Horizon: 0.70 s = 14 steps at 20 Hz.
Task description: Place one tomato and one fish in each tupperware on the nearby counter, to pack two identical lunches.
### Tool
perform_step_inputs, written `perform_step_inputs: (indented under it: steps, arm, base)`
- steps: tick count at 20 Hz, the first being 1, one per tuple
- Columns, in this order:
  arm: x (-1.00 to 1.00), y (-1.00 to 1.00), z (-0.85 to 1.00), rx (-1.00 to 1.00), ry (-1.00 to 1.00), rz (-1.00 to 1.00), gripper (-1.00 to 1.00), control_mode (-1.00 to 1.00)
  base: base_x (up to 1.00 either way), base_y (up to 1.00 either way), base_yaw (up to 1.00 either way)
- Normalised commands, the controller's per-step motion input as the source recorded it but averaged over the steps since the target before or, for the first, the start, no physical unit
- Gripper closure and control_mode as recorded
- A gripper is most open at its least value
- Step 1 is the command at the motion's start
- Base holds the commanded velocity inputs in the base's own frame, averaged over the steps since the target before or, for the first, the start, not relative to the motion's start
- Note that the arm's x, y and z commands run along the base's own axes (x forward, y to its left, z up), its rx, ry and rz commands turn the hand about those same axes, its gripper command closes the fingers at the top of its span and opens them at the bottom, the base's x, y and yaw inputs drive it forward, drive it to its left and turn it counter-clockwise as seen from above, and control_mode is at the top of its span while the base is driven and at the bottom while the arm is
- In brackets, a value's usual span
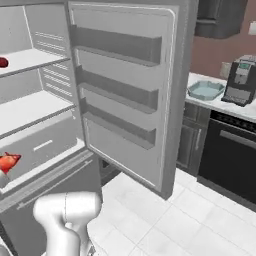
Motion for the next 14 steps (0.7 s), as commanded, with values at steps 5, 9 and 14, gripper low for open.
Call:
perform_step_inputs:
  steps: [5,9,14]
  arm:
    - [0.00,0.00,0.00,0.00,0.00,0.00,1.00,1.00]
    - [0.00,0.00,0.00,0.00,0.00,0.00,1.00,1.00]
    - [0.00,0.00,0.00,0.00,0.00,0.00,1.00,1.00]
  base:
    - [-0.30,-0.61,-0.78]
    - [-0.17,-0.98,-0.71]
    - [-0.04,-1.00,-0.58]
